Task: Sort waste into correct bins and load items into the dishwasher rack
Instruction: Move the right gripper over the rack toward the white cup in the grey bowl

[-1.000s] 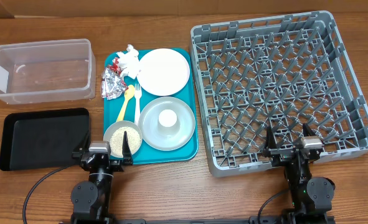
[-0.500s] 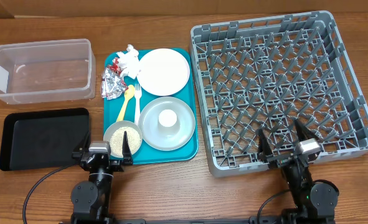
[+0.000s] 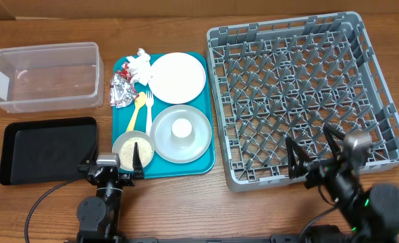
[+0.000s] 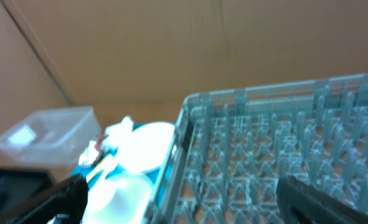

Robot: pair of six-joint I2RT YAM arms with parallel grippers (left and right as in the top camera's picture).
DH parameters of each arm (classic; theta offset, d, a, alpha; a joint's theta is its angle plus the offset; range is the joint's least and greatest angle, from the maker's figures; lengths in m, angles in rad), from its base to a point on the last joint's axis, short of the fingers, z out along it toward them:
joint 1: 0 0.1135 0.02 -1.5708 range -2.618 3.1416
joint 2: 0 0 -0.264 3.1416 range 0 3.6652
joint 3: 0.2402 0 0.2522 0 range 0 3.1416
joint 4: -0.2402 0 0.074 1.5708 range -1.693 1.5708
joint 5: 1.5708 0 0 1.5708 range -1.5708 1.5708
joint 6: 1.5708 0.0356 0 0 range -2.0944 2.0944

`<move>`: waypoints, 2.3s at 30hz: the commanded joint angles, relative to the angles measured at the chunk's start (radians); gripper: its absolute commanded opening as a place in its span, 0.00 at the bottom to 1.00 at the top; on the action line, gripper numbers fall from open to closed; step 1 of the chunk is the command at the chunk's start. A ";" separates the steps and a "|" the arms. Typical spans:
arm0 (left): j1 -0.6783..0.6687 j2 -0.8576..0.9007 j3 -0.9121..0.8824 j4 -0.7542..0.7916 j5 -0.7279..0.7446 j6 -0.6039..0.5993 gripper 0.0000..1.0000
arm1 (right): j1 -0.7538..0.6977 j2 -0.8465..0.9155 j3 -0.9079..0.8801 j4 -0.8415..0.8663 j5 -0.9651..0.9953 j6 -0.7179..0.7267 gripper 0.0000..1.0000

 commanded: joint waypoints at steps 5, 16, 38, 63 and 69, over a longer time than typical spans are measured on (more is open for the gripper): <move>0.003 -0.008 -0.003 0.003 0.005 0.009 1.00 | -0.001 0.473 0.449 -0.254 -0.019 0.020 1.00; 0.003 -0.008 -0.003 0.003 0.005 0.009 1.00 | 0.161 0.832 0.549 -0.261 -0.165 0.076 1.00; 0.003 -0.008 -0.003 0.003 0.005 0.009 1.00 | 0.472 1.338 0.556 -0.074 0.285 0.068 0.54; 0.003 -0.008 -0.003 0.003 0.005 0.009 1.00 | 0.453 1.412 0.555 0.064 0.262 0.379 0.05; 0.003 -0.008 -0.003 0.003 0.005 0.009 1.00 | 0.455 1.412 0.555 0.092 0.301 0.431 0.04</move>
